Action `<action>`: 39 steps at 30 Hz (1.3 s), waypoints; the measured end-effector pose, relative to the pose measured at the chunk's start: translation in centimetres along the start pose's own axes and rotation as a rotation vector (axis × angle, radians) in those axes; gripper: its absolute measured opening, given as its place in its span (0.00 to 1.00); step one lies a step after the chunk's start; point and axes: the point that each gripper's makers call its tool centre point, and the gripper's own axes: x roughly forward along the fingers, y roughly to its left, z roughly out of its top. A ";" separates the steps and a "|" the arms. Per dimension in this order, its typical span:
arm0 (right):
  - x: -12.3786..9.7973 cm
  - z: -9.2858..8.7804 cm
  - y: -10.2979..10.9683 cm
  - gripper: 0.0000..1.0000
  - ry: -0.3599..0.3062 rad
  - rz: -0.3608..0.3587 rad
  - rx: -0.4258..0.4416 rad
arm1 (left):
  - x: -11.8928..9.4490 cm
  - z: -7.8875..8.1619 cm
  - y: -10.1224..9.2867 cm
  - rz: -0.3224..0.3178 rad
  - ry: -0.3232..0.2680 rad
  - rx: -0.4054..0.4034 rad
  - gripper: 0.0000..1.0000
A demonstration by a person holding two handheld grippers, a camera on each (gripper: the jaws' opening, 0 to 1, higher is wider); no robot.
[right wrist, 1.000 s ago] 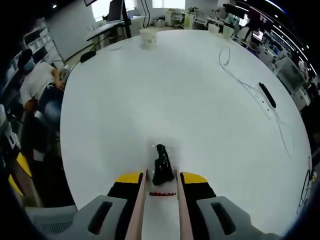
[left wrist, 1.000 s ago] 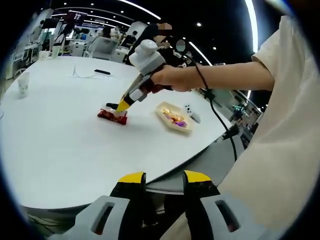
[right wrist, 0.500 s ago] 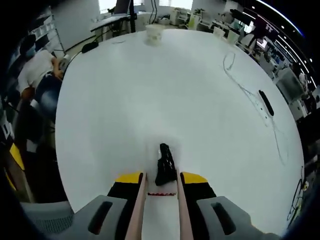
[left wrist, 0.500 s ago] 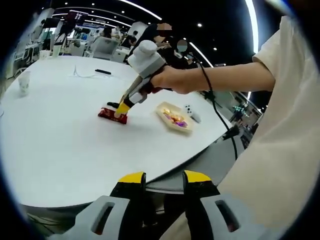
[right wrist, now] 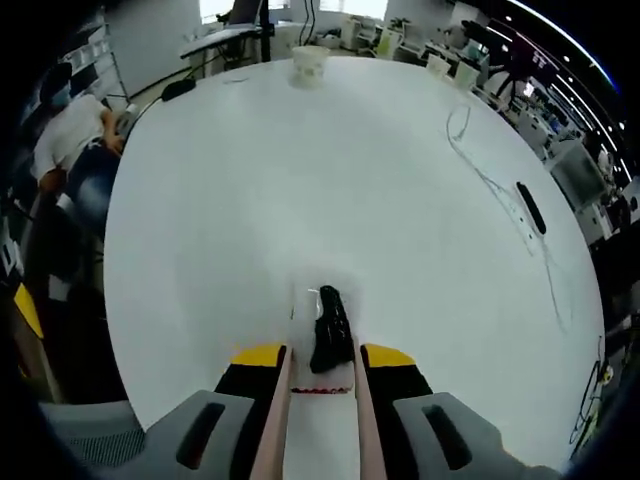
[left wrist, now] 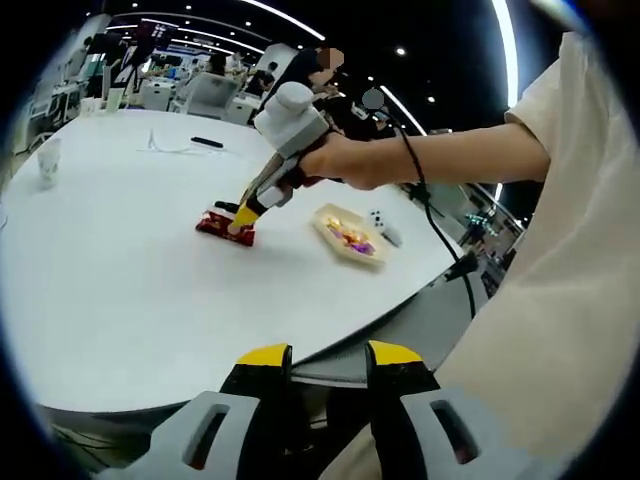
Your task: Place the target food into the container with the food tongs after gripping and lifting it, then release it inside without dropping or visibly crushing the food.
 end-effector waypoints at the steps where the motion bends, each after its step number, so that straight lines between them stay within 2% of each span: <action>1: 0.1 0.0 0.0 0.29 0.002 0.001 0.000 | 0.0 0.0 0.0 0.001 -0.001 -0.001 0.28; 27: 1.5 -0.7 0.3 0.29 0.037 0.030 -0.004 | 0.0 -0.2 0.4 0.004 -0.005 -0.016 0.28; 39: 1.5 -0.8 0.3 0.28 0.035 0.046 0.011 | 0.0 -0.2 0.6 0.005 -0.009 -0.022 0.28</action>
